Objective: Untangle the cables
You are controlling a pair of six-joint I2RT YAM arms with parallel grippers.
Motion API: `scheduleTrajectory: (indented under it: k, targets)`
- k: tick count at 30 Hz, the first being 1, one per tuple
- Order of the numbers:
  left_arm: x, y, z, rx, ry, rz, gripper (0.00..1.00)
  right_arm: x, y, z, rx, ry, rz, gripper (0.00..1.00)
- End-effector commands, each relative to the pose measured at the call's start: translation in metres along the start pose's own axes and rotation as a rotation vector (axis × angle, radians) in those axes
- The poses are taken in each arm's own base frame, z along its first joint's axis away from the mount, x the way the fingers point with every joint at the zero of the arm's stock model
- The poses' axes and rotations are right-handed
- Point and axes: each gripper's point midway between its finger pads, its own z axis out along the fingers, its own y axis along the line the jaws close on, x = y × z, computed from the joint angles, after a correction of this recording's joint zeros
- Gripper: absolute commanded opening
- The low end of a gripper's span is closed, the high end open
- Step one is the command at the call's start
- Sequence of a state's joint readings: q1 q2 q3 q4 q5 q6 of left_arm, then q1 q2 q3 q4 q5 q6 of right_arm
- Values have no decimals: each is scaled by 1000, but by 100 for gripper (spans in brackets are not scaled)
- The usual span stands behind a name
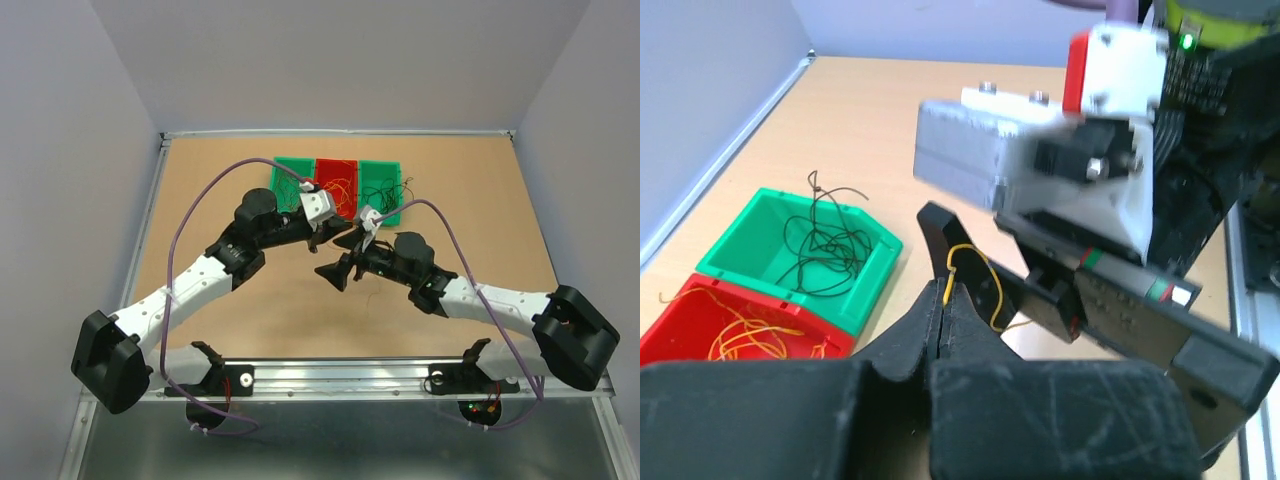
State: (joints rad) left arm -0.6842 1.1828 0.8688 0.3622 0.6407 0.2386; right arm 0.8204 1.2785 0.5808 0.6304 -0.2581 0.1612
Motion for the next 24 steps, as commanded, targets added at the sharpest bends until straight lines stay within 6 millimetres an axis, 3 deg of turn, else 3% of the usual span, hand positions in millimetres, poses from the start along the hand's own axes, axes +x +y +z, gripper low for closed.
scheduleTrajectory:
  k: [1,4,8,9,11,12,13,15,19,20,23,24]
  targets:
    - [-33,-5,0,48,-70,-29,0,-30,-6,8,45,-111,-69,100]
    - [-37,-3,-1,41,-86,-74,0,-28,-8,10,61,-123,-59,99]
    - [-41,6,-9,29,-122,-142,0,-27,-14,13,87,-138,-47,75]
    - [-45,12,-12,21,-139,-187,0,-29,-15,14,92,-142,-39,59]
    - [-45,14,-15,31,-147,-209,0,-29,-15,15,93,-142,-28,38]
    - [-47,19,-17,18,-158,-212,0,-29,-14,16,91,-142,-24,12]
    - [-45,23,-18,1,-159,-226,0,-30,-13,15,85,-144,-20,0]
    - [-46,32,-20,-45,-173,-222,0,-36,-5,12,47,-156,-20,1]
    - [-33,77,-29,-231,-181,-263,0,-45,24,2,-90,-169,-44,0]
    - [-27,95,-37,-289,-179,-290,0,-46,34,-1,-148,-165,-56,1]
    - [-10,121,-39,-327,-151,-332,0,-51,52,-8,-241,-169,-69,1]
    - [7,127,-34,-329,-115,-347,0,-53,63,-12,-302,-165,-66,1]
